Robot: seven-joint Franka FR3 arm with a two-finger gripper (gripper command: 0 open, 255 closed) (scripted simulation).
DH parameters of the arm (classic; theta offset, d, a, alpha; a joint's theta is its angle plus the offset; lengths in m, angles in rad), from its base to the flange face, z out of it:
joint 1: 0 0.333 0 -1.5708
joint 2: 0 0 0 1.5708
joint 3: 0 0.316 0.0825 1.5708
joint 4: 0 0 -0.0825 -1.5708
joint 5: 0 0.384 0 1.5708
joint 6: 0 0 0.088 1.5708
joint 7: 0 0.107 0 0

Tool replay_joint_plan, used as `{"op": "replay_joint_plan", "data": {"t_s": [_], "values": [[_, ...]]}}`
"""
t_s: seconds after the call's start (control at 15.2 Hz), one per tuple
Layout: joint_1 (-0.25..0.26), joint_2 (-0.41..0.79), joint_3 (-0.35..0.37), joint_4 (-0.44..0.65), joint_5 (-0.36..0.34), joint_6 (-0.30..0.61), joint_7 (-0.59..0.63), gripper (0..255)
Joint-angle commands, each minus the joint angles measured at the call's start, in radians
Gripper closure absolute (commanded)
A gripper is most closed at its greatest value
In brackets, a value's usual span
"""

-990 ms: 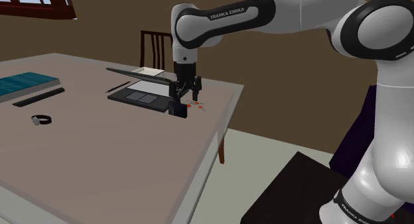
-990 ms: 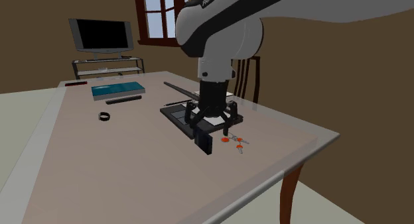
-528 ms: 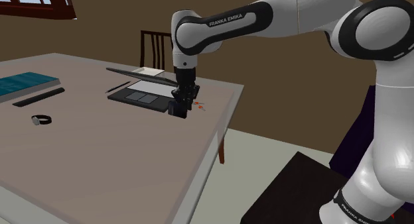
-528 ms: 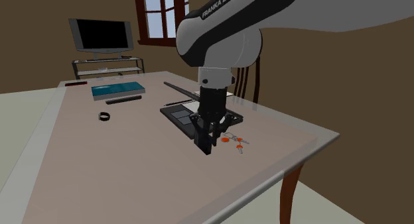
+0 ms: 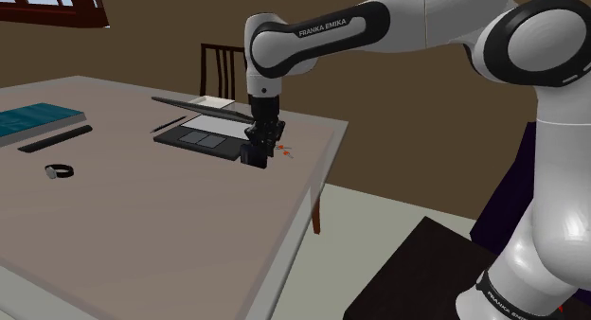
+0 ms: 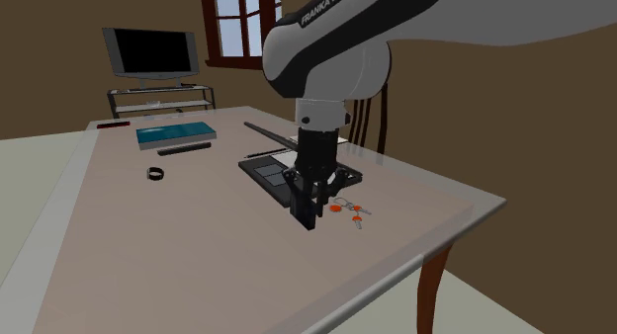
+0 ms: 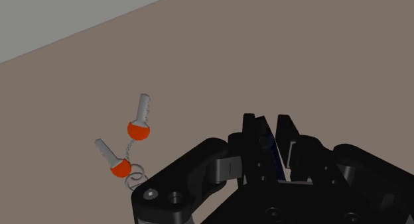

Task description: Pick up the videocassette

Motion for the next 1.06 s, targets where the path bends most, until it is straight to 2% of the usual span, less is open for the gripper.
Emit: {"op": "replay_joint_plan", "data": {"t_s": [0.0, 0.86, 0.99], "values": [[0.001, -0.002, 0.001, 0.018, 0.0, -0.02, 0.001, 255], [0.007, -0.005, 0.004, 0.188, 0.001, -0.193, 0.012, 255], [0.008, -0.005, 0.004, 0.191, 0.001, -0.195, 0.012, 255]]}}
